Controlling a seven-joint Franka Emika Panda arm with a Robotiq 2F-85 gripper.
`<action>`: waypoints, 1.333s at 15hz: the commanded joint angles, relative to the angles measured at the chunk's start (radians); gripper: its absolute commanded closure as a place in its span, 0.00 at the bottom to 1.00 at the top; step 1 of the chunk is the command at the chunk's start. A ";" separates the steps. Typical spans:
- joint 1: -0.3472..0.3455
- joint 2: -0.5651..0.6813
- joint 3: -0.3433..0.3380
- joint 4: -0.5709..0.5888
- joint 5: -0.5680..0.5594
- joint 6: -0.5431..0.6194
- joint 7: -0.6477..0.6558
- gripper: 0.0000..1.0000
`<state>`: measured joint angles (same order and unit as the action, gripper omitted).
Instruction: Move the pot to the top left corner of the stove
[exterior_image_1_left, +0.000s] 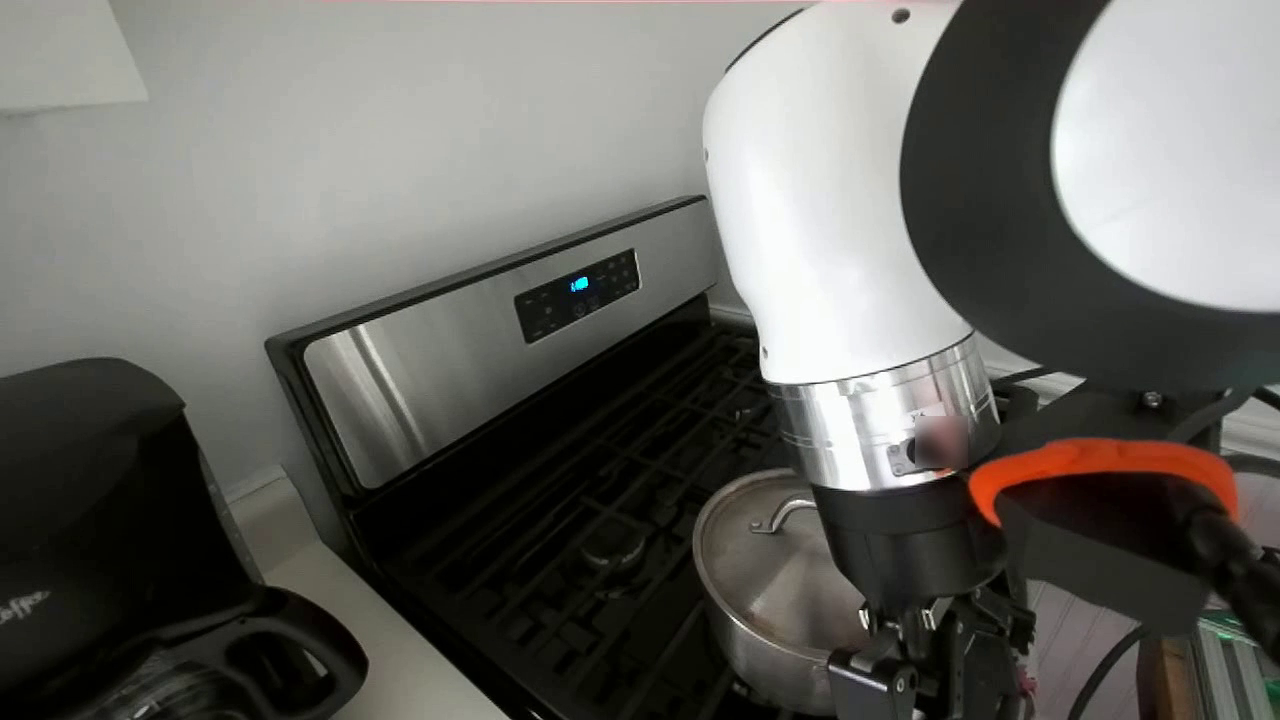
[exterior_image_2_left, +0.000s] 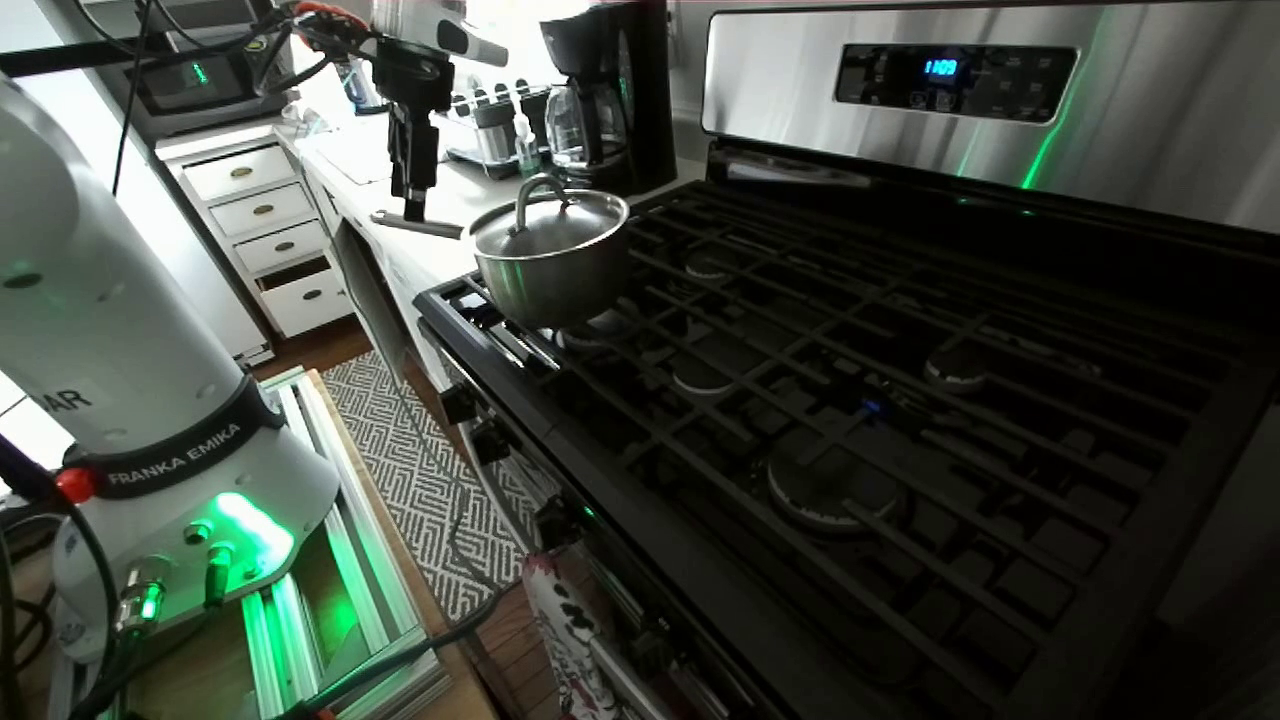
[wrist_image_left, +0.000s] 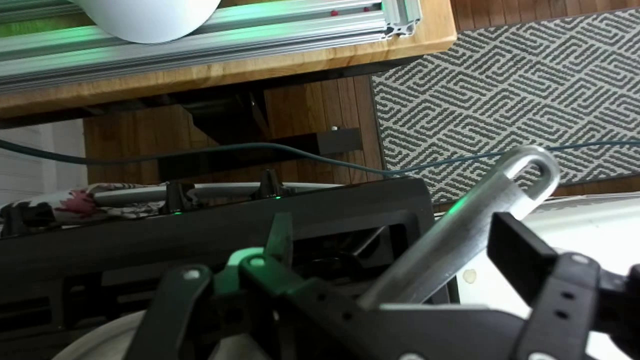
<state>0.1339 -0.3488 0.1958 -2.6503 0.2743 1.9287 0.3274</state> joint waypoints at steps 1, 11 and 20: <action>-0.004 0.018 -0.001 0.003 0.002 0.010 0.027 0.00; -0.004 0.077 0.001 -0.027 0.041 0.202 0.140 0.00; -0.005 0.108 -0.005 -0.029 0.083 0.291 0.181 0.57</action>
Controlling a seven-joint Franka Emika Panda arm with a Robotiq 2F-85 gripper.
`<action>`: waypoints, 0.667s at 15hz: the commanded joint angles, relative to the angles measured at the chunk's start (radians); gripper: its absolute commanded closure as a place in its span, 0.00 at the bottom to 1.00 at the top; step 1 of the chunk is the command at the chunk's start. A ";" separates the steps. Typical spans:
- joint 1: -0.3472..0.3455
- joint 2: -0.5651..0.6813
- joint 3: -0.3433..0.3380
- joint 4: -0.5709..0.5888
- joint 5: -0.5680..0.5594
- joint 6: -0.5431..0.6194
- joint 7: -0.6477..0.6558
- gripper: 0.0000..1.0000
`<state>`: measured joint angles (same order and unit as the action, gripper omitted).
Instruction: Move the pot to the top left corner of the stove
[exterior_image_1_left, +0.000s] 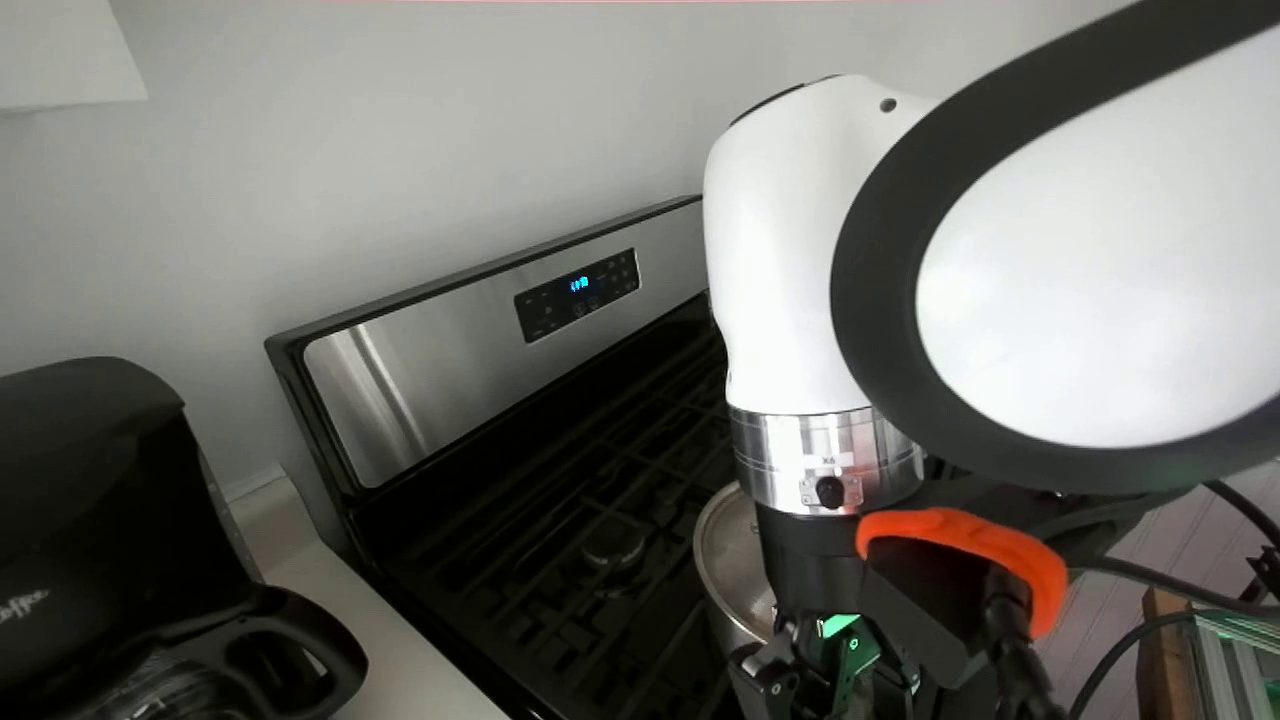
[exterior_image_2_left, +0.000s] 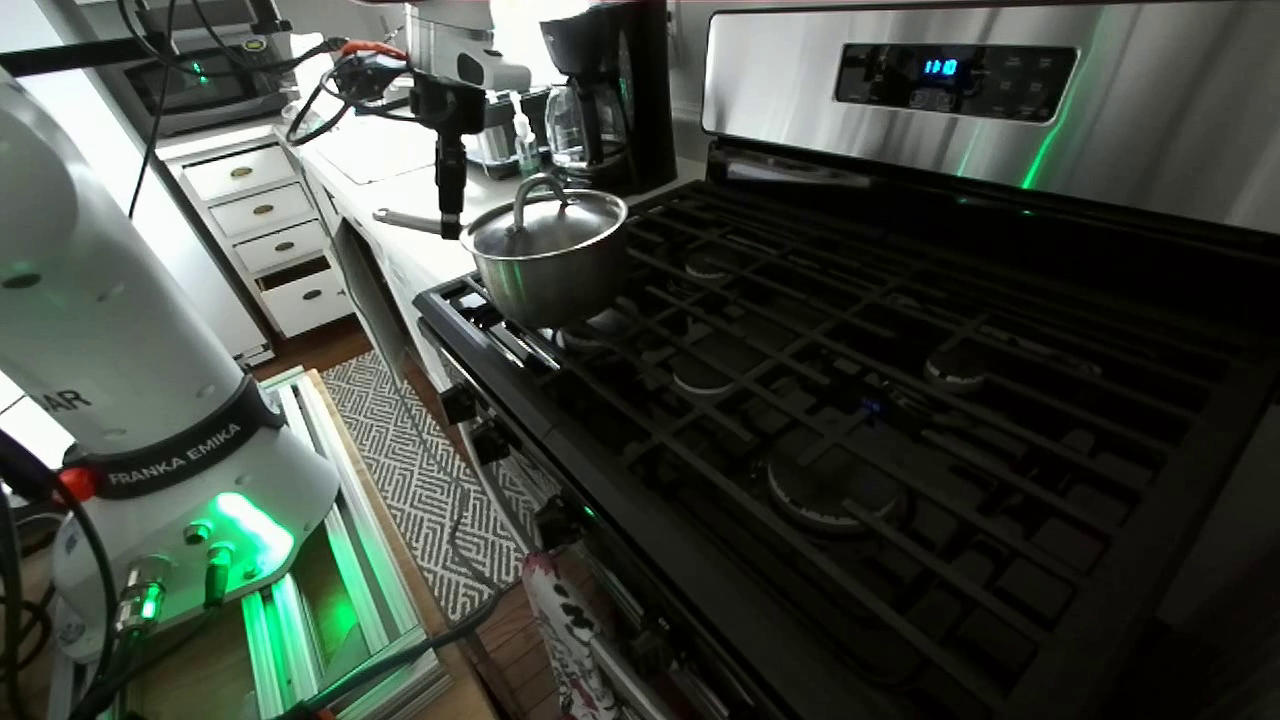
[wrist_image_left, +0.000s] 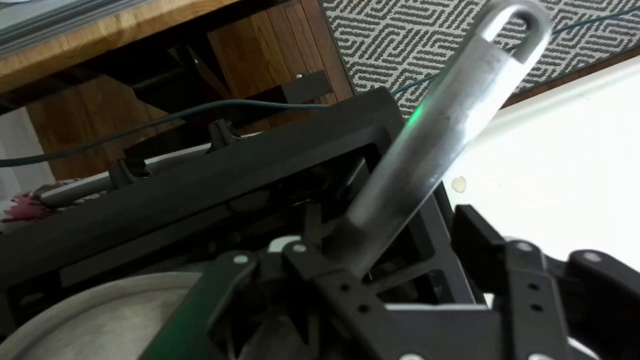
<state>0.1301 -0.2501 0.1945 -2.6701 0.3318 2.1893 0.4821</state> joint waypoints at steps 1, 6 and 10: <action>-0.002 0.010 -0.005 -0.008 0.024 0.028 0.033 0.63; -0.013 0.018 -0.007 -0.004 0.017 0.018 0.071 0.19; -0.016 0.028 -0.012 -0.001 0.013 0.016 0.080 0.41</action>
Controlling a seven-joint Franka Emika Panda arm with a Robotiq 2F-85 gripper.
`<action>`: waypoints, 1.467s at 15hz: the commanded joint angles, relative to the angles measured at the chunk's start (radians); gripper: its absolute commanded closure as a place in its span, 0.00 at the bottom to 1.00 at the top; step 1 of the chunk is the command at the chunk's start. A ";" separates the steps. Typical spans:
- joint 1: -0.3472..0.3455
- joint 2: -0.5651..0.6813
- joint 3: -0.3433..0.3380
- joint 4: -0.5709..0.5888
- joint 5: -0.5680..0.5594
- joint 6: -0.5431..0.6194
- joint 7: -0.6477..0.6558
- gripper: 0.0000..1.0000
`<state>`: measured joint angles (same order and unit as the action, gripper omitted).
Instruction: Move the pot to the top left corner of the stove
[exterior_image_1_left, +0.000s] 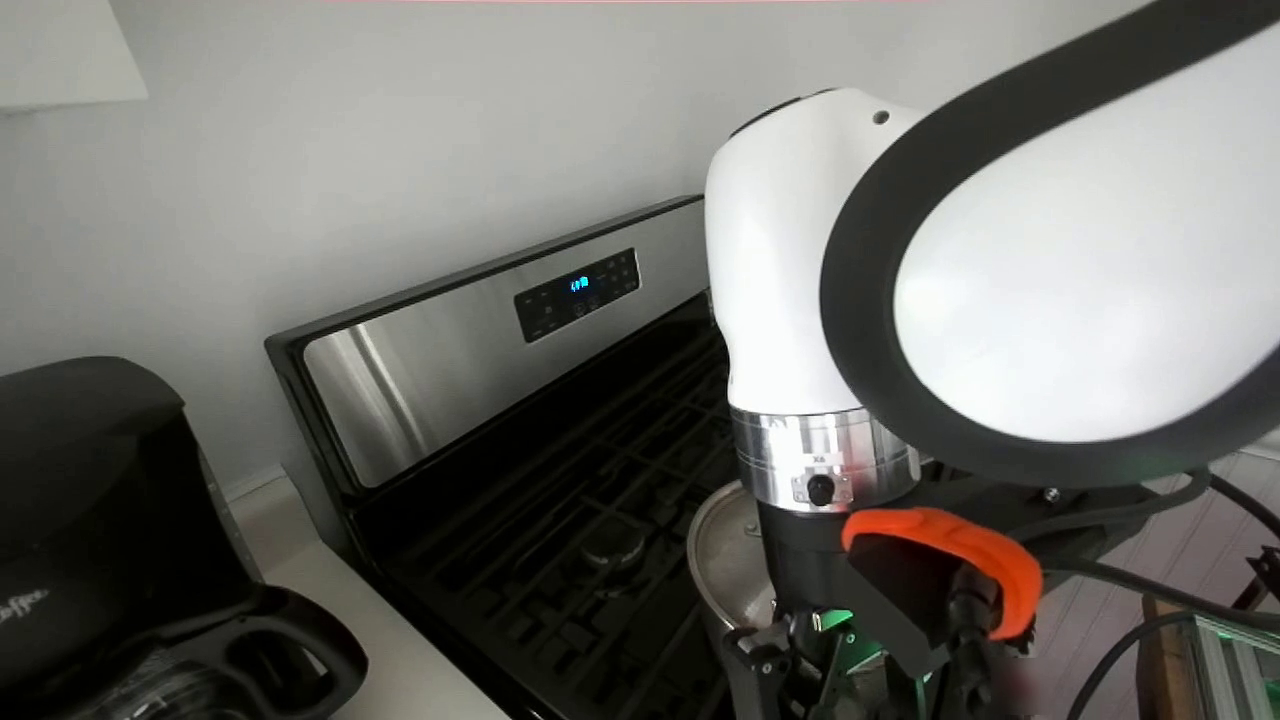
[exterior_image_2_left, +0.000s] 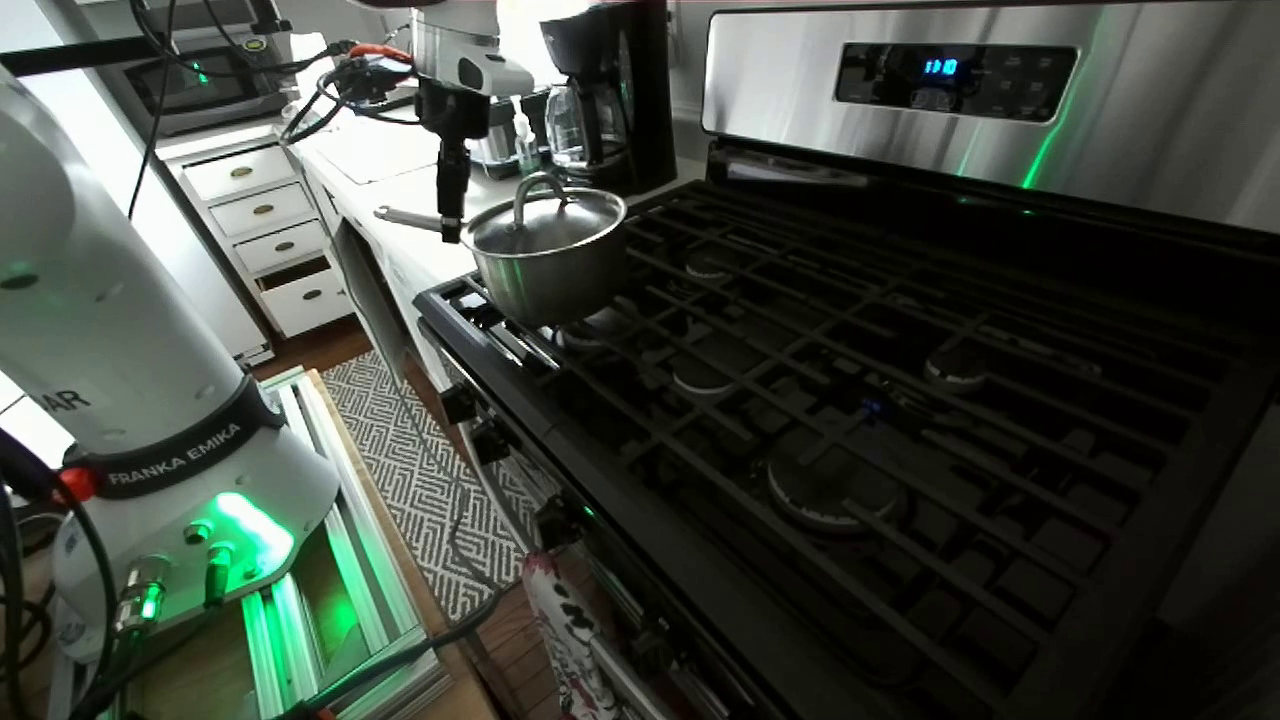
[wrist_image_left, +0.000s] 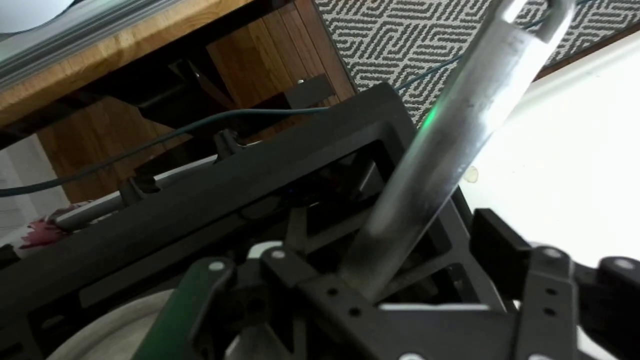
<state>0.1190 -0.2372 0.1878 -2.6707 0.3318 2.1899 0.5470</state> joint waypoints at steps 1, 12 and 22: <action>-0.004 0.018 -0.007 -0.001 0.013 0.016 0.014 0.37; -0.023 0.034 -0.021 0.014 -0.018 0.000 0.035 0.90; -0.057 0.054 -0.038 0.055 -0.052 -0.001 0.044 0.93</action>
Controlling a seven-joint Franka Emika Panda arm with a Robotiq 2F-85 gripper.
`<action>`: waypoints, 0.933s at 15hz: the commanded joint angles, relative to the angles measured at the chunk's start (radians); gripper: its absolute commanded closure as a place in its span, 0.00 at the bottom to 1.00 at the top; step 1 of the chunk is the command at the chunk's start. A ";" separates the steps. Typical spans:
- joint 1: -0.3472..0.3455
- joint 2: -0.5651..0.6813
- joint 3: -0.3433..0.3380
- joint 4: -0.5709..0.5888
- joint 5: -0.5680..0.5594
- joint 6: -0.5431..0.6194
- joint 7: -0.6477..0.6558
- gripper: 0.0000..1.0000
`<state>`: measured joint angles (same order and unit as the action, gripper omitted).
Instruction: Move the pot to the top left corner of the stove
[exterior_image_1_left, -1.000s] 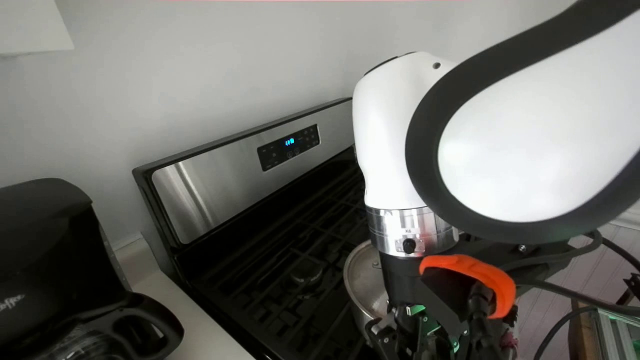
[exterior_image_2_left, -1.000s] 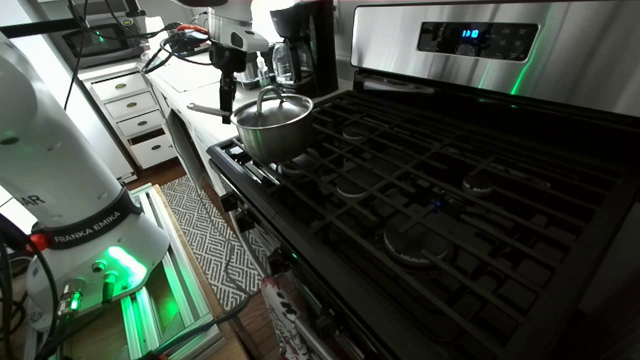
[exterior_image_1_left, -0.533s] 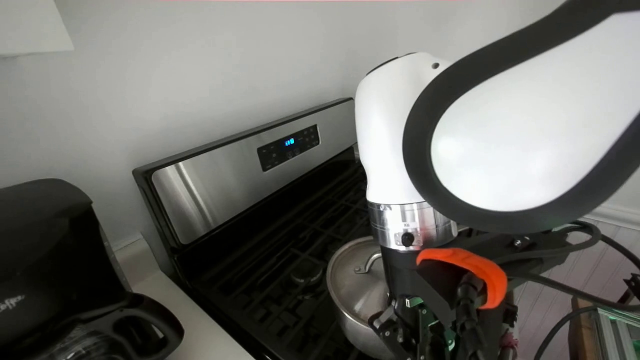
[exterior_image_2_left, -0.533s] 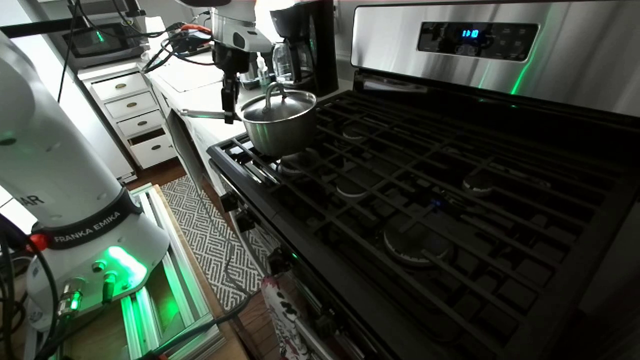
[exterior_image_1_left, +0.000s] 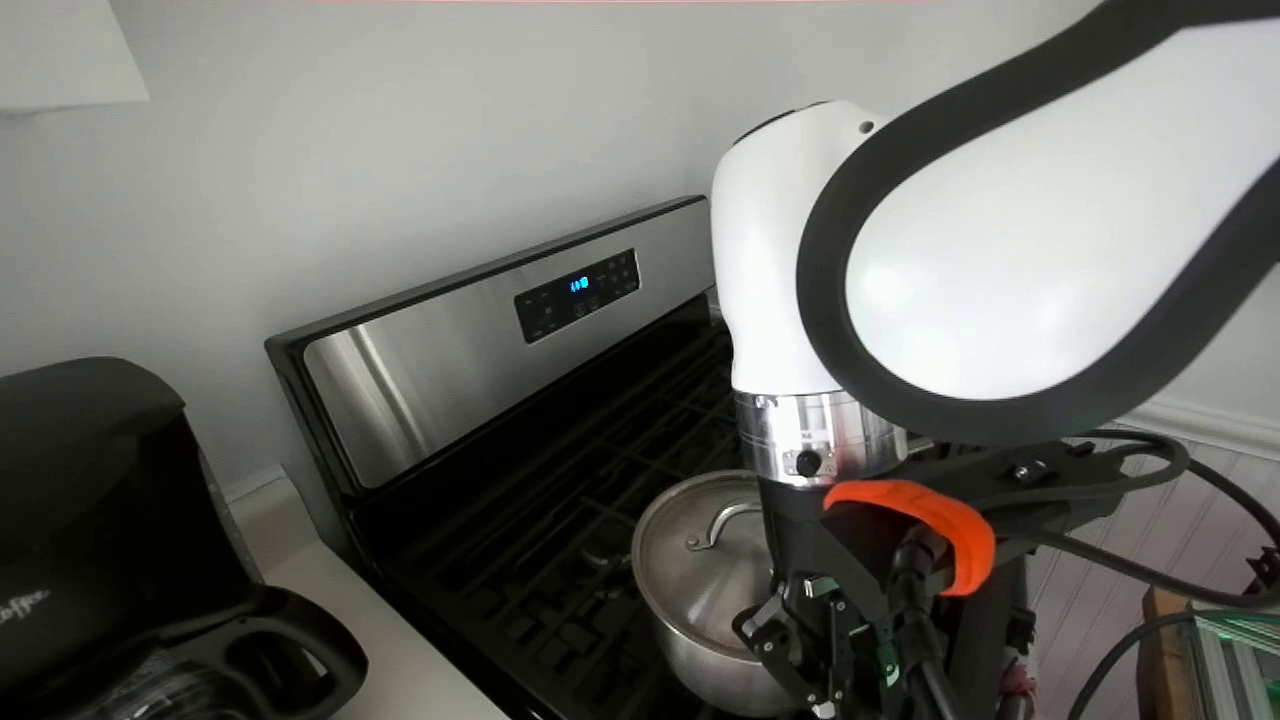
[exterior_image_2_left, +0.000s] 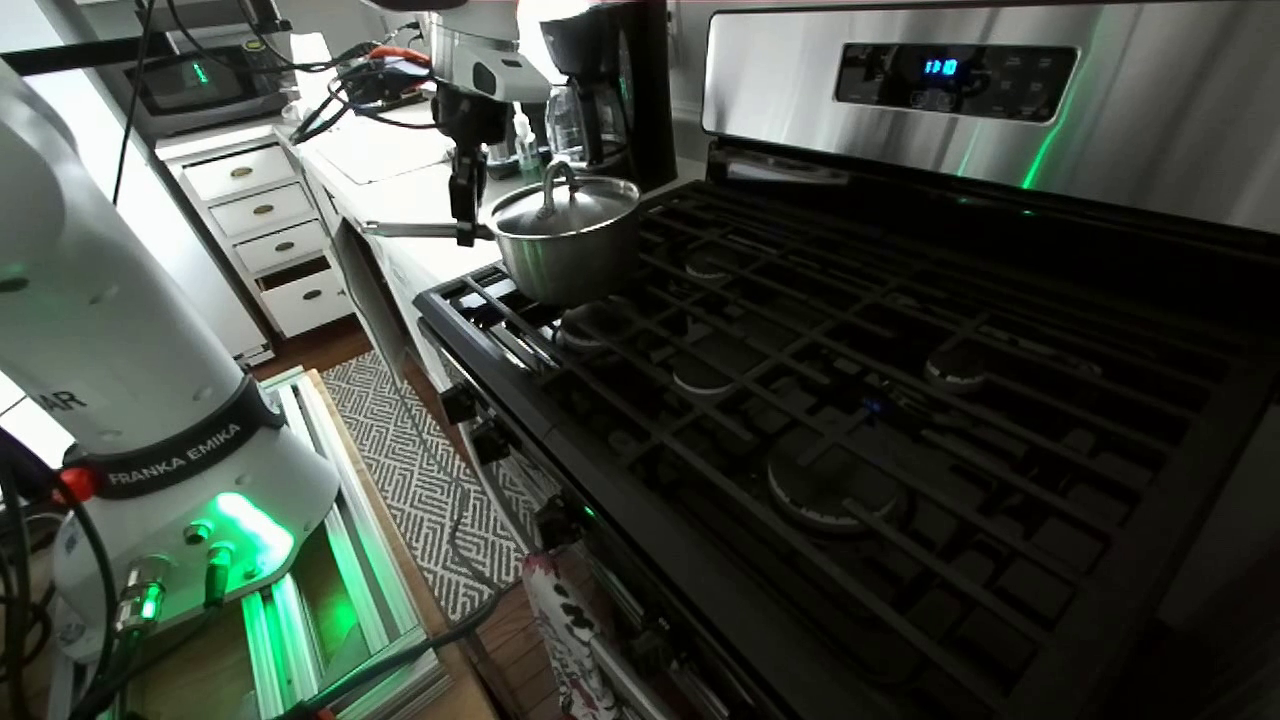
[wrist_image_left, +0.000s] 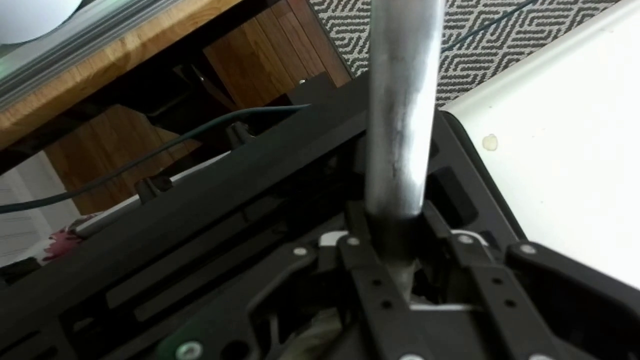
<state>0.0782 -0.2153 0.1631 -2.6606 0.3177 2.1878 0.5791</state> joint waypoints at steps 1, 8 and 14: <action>-0.019 0.037 -0.017 0.056 -0.046 0.002 0.010 0.93; -0.021 0.119 -0.030 0.139 -0.059 0.001 -0.010 0.93; -0.002 0.174 -0.021 0.161 -0.059 -0.011 0.002 0.93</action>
<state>0.0671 -0.1098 0.1437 -2.5510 0.2818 2.1508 0.5790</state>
